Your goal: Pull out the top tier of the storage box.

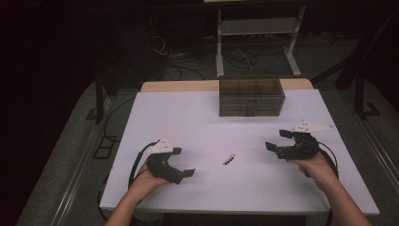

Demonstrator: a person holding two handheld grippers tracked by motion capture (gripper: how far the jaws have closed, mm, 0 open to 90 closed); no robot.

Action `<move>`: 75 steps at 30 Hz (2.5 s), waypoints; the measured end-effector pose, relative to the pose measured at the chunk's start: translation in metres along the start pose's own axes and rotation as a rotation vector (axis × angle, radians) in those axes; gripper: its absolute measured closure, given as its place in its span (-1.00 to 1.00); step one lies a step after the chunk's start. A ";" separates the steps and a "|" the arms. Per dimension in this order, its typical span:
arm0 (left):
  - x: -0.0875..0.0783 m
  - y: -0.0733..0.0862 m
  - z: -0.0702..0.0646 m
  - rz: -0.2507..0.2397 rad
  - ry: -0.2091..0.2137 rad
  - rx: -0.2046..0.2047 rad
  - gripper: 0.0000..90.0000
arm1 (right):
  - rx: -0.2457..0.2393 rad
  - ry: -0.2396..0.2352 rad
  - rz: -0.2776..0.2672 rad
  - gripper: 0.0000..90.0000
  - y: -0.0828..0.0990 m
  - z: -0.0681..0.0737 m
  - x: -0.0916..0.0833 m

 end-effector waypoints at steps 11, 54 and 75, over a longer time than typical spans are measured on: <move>0.001 0.000 0.000 -0.004 0.004 -0.004 -1.00 | -0.009 0.006 0.006 -0.57 -0.005 -0.004 0.008; 0.002 0.000 -0.001 -0.005 0.010 -0.011 -1.00 | -0.009 0.031 0.008 -0.57 -0.018 -0.016 0.032; 0.001 0.000 0.000 -0.007 0.006 -0.009 -1.00 | -0.008 0.044 0.003 -0.57 -0.026 -0.024 0.039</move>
Point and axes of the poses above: each handheld gripper's, and its own axes: x roughly forward along the jaws, y roughly out of its underside, z roughly to its left, the point moved 5 cm from there along x, roughly forward along the jaws, and after that the axes turned 6 degrees about -z, right-handed, at the moved point
